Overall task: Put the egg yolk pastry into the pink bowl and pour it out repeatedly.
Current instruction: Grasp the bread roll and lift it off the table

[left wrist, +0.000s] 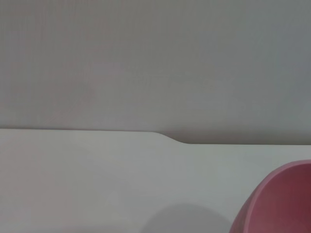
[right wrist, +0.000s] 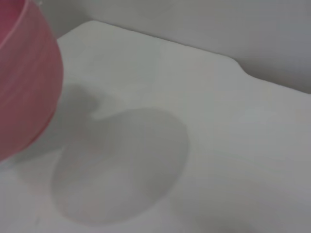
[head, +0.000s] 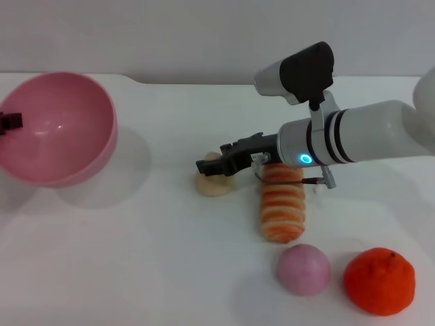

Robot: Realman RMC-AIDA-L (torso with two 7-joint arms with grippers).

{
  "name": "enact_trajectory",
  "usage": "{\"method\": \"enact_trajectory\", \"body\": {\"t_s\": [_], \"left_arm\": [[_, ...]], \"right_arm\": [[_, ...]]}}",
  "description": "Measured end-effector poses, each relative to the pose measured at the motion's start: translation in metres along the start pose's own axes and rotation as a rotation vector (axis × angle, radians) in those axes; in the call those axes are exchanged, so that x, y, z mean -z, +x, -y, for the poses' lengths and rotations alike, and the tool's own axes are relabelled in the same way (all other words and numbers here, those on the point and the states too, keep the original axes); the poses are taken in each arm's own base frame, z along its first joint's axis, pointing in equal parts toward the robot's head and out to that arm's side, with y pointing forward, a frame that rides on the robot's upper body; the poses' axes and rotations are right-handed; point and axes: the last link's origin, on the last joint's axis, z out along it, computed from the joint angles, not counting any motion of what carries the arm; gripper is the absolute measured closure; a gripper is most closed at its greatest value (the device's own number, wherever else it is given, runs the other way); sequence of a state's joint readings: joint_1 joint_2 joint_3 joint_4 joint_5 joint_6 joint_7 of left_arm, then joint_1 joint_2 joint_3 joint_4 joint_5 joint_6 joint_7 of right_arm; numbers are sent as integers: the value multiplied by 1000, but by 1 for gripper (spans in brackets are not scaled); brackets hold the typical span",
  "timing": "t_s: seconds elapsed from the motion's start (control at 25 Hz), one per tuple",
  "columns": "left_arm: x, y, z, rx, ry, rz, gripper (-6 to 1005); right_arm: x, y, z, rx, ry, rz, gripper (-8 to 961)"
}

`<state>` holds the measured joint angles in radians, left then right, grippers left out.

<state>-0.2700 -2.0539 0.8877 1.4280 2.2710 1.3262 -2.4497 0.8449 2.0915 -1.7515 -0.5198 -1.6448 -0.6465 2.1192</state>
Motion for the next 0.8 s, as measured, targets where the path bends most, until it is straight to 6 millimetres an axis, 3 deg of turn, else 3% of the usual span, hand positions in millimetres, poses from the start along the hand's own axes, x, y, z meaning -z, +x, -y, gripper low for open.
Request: {"method": "enact_trajectory", "body": {"t_s": [0.8], "left_arm": [[-1,3,-4,-13,-10,8,999]], "right_arm": [[-9,5,-4,24,35,-10,268]]}}
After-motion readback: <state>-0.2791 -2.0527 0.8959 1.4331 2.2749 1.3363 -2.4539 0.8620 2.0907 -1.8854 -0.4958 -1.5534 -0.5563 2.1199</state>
